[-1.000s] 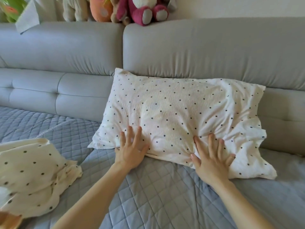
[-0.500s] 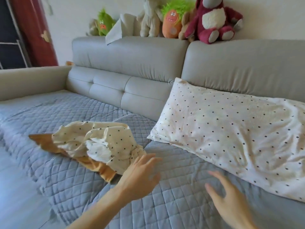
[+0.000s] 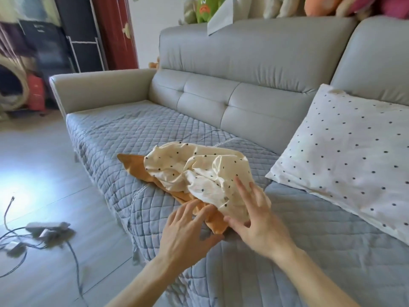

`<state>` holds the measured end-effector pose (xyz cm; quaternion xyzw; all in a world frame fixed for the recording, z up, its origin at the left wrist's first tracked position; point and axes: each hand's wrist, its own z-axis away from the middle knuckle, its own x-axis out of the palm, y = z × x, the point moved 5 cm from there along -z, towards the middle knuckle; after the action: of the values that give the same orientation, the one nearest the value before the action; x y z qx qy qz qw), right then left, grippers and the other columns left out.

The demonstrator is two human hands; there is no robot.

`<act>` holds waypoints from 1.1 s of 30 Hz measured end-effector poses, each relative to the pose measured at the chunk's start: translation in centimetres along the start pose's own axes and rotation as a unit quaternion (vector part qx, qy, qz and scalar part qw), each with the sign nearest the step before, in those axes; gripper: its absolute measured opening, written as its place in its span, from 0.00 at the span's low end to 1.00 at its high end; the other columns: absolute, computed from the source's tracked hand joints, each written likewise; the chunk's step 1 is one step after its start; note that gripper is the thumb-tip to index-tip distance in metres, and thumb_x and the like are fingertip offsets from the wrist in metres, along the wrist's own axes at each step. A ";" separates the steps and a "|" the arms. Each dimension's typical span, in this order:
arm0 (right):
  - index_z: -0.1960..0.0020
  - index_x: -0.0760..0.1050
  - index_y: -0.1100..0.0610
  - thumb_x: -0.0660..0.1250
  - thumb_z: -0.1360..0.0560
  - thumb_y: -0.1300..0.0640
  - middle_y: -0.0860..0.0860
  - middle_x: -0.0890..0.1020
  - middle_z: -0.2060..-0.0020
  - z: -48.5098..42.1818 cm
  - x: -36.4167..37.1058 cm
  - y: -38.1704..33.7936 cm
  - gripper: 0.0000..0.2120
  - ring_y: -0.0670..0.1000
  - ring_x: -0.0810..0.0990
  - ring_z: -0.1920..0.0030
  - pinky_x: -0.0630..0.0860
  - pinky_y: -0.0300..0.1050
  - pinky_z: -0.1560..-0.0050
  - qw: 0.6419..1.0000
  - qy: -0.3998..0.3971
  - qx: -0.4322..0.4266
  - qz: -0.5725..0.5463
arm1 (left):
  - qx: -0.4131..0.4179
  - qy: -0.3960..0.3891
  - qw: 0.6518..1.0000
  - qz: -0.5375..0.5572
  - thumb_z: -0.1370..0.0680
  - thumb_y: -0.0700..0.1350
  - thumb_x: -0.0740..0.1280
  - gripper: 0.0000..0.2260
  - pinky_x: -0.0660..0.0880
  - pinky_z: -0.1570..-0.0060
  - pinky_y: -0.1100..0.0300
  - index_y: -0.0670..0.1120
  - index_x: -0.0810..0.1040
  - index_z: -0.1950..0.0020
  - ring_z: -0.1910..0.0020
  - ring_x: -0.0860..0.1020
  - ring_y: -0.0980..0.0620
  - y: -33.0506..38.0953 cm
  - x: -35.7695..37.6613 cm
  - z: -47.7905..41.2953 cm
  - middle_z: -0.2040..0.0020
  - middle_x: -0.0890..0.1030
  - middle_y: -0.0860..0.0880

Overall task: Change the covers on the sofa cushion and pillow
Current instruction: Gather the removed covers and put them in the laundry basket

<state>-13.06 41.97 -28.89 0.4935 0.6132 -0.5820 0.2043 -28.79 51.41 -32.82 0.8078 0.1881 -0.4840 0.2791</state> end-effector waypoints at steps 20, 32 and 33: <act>0.42 0.77 0.43 0.65 0.22 0.58 0.45 0.83 0.59 -4.2 -5.9 3.6 0.13 0.46 0.82 0.55 0.71 0.33 0.62 0.917 0.024 0.349 -0.192 | -0.018 -0.263 0.964 -0.038 0.33 0.56 0.72 0.12 0.76 0.69 0.59 0.53 0.84 0.53 0.66 0.81 0.48 2.1 -0.3 -8.2 0.62 0.82 0.51; 0.31 0.74 0.59 0.66 0.24 0.71 0.59 0.70 0.38 3.2 -9.8 2.0 0.22 0.47 0.78 0.52 0.74 0.32 0.45 0.878 0.108 0.449 -0.126 | 0.041 -0.395 0.909 -0.124 0.47 0.36 0.80 0.54 0.77 0.78 0.53 0.55 0.58 0.26 0.72 0.77 0.41 3.1 -1.2 -4.7 0.43 0.81 0.38; 0.31 0.74 0.57 0.67 0.25 0.70 0.57 0.70 0.36 3.9 -9.0 2.4 0.23 0.52 0.79 0.47 0.75 0.39 0.43 0.884 0.092 0.442 -0.119 | 0.070 -0.387 0.910 -0.135 0.44 0.35 0.77 0.49 0.76 0.79 0.54 0.55 0.61 0.28 0.75 0.75 0.43 3.1 -0.8 -4.9 0.45 0.81 0.38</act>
<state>-8.44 34.66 -23.66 0.5071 0.3631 -0.7645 -0.1632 -24.06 52.14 -29.40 0.5419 0.1383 -0.8033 0.2048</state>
